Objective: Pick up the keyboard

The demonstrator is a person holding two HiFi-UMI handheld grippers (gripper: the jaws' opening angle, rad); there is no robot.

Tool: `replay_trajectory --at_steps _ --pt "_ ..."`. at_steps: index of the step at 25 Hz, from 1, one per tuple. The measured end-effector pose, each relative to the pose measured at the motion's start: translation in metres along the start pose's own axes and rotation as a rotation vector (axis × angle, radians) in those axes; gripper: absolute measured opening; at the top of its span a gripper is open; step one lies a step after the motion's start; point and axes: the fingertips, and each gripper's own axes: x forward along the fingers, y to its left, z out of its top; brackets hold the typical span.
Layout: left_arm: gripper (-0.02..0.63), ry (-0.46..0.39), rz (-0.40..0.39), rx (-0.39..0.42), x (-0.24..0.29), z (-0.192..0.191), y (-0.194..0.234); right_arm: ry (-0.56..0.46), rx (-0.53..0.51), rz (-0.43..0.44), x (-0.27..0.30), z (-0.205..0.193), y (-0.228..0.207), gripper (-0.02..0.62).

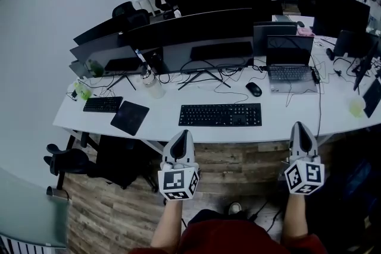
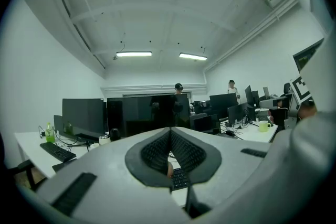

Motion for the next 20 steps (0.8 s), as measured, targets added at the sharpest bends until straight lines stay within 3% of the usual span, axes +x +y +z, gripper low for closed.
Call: replay_trajectory --at_steps 10,20 --pt "0.005 0.0 0.01 -0.023 0.04 -0.009 0.021 0.01 -0.016 0.004 0.043 -0.007 0.001 -0.002" --pt "0.005 -0.027 -0.002 -0.037 0.098 -0.01 0.077 -0.013 -0.073 -0.013 0.112 -0.002 0.031 -0.002"
